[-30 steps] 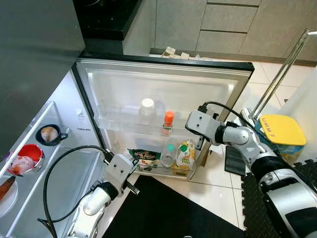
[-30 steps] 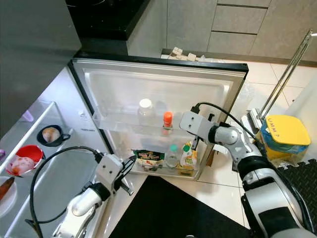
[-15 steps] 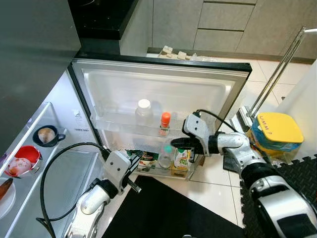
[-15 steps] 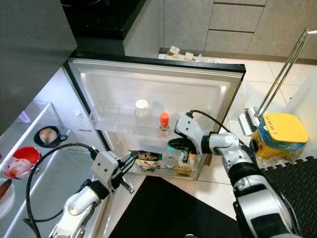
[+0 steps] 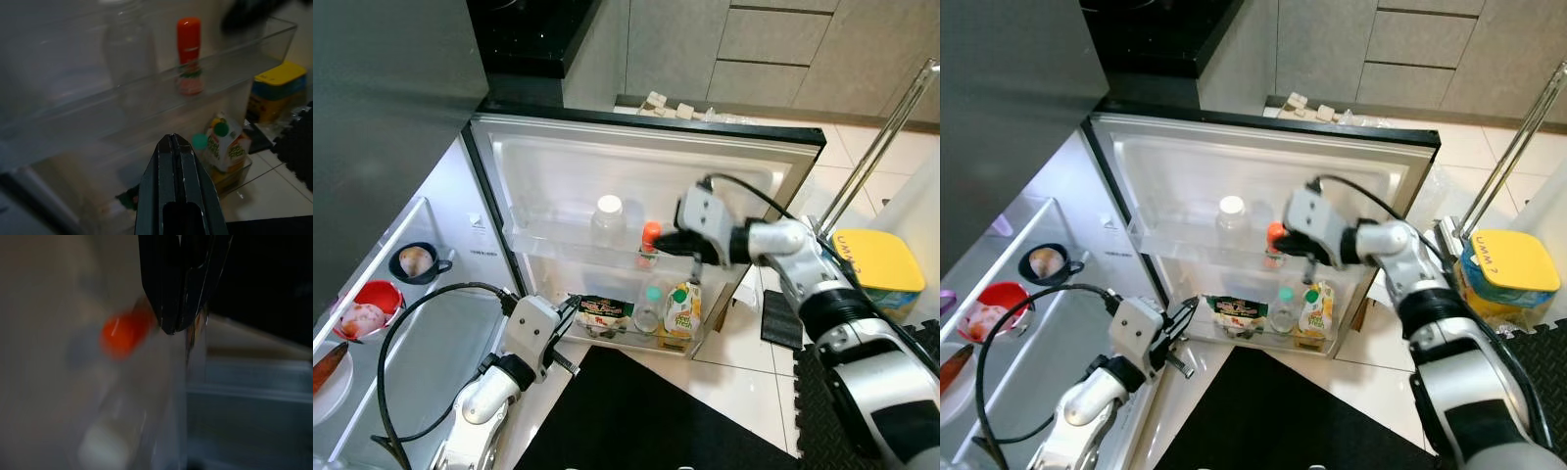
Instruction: Restocking fridge
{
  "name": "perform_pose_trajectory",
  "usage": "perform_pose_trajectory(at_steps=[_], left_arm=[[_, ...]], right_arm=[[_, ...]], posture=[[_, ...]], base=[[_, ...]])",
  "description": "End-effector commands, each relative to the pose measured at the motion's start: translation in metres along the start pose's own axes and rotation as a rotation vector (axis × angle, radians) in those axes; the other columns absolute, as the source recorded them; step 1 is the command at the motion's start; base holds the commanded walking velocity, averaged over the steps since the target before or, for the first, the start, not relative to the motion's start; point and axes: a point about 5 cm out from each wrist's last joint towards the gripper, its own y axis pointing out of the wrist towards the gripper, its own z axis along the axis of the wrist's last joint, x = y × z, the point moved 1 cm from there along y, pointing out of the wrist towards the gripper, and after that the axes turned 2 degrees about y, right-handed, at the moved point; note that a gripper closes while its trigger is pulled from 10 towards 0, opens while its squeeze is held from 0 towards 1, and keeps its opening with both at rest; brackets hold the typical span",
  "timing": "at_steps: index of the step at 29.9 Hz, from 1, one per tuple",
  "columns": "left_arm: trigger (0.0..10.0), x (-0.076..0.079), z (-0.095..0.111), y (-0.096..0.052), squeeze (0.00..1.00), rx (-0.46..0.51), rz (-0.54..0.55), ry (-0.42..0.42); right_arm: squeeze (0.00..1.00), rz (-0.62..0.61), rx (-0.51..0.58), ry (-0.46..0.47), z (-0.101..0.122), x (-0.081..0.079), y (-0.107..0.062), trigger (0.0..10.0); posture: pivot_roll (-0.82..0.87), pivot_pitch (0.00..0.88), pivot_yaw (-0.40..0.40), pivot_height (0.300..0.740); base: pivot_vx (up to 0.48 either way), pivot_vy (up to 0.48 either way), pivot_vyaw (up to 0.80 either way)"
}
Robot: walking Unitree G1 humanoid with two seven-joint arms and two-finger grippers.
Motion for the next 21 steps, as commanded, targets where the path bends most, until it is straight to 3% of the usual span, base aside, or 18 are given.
perform_pose_trajectory(at_steps=[1,4,5,8,10,12,13,15,17,21], left_arm=[[10.0,0.007,0.002,0.003,0.0,0.009,-0.033,-0.001],[10.0,0.008,0.003,0.004,0.0,0.01,-0.034,-0.003],[10.0,0.011,0.005,0.007,0.0,0.019,-0.044,-0.004],[10.0,0.013,0.006,0.009,0.0,0.026,-0.054,-0.006],[10.0,0.015,0.007,0.011,0.0,0.031,-0.063,-0.008],[10.0,0.016,0.008,0.011,0.0,0.033,-0.066,-0.009],[10.0,0.017,0.008,0.012,0.0,0.036,-0.07,-0.009],[10.0,0.017,0.009,0.012,0.0,0.039,-0.073,-0.008],[10.0,0.018,0.011,0.013,0.0,0.047,-0.079,-0.002],[10.0,0.018,0.011,0.014,0.0,0.049,-0.082,-0.002]], right_arm=[[0.0,-0.01,-0.047,-0.005,-0.008,-0.005,0.001,10.0],[0.0,-0.013,-0.063,-0.004,-0.01,-0.006,0.0,10.0],[0.0,-0.024,-0.081,0.019,-0.018,-0.008,-0.002,4.9],[0.0,-0.049,-0.097,0.014,-0.023,-0.009,-0.002,4.9],[0.0,-0.093,-0.082,0.026,-0.026,-0.006,-0.003,1.8],[0.0,-0.112,-0.07,0.033,-0.025,-0.004,-0.004,1.6],[0.0,-0.136,-0.044,0.056,-0.023,-0.001,-0.004,0.6],[0.0,-0.164,-0.012,0.086,-0.02,0.003,-0.005,0.2],[0.0,-0.196,0.064,0.173,-0.014,0.008,-0.005,0.0],[0.0,-0.239,0.088,0.195,-0.012,0.013,-0.007,0.0]], posture=[[-0.1,0.144,-0.033,0.74],[-0.1,0.143,-0.033,0.74],[-0.1,0.144,-0.031,0.74],[-0.1,0.144,-0.027,0.74],[-0.1,0.145,-0.025,0.74],[-0.1,0.145,-0.022,0.74],[-0.1,0.145,-0.02,0.74],[-0.1,0.146,-0.019,0.74],[-0.1,0.146,-0.018,0.74],[-0.09,0.147,-0.014,0.74]], base=[[0.0,0.0,0.0],[0.0,0.0,0.0],[0.0,0.0,0.0],[0.0,0.0,0.0],[0.0,0.0,0.0],[0.0,0.0,0.0],[0.0,0.0,0.0],[0.0,0.0,0.0],[0.0,0.0,0.0],[0.0,0.0,0.0]])
